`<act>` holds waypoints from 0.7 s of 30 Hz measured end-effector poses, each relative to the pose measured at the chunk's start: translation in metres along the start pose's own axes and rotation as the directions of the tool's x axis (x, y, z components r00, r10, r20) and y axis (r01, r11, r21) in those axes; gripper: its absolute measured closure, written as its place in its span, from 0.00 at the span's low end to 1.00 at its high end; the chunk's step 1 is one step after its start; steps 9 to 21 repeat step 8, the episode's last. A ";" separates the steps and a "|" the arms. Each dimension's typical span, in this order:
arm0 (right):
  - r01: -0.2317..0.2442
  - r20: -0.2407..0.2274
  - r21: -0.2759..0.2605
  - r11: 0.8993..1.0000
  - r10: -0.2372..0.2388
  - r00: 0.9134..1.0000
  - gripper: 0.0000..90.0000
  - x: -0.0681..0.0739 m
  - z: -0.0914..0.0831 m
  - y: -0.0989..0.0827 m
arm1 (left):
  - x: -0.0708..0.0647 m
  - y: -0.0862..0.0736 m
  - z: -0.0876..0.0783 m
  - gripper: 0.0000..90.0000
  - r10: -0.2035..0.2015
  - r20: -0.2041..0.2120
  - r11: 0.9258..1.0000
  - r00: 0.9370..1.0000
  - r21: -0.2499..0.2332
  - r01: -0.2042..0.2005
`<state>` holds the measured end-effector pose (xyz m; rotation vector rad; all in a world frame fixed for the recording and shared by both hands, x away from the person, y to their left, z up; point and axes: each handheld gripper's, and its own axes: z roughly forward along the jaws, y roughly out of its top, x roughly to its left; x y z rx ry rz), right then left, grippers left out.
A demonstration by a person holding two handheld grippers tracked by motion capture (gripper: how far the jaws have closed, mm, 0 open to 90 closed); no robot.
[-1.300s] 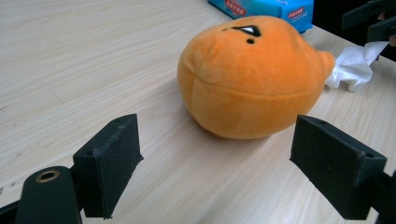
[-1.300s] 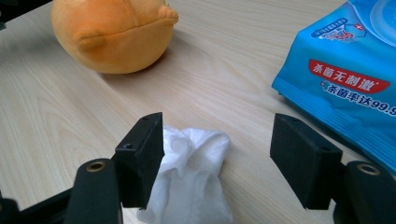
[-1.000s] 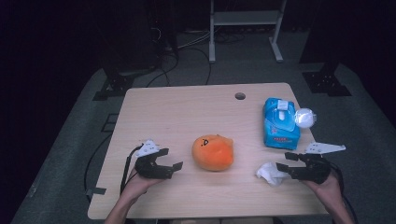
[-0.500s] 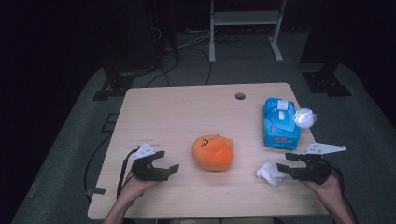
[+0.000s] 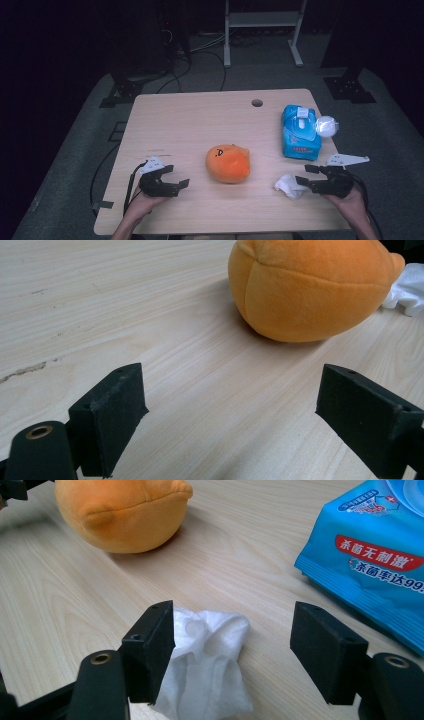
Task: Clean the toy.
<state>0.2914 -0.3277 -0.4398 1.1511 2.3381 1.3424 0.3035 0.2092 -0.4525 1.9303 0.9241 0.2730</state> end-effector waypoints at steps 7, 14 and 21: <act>0.004 0.001 0.002 1.000 -0.004 1.000 0.37 0.001 0.000 -0.001 | 0.001 -0.001 0.001 0.13 -0.001 -0.005 1.000 1.000 0.002 0.001; 0.008 0.002 0.004 1.000 -0.008 1.000 0.37 0.001 0.001 -0.001 | 0.001 -0.002 0.001 0.13 -0.003 -0.007 1.000 1.000 0.001 0.003; 0.008 0.002 0.004 1.000 -0.008 1.000 0.37 0.001 0.001 -0.001 | 0.001 -0.002 0.001 0.13 -0.003 -0.007 1.000 1.000 0.001 0.003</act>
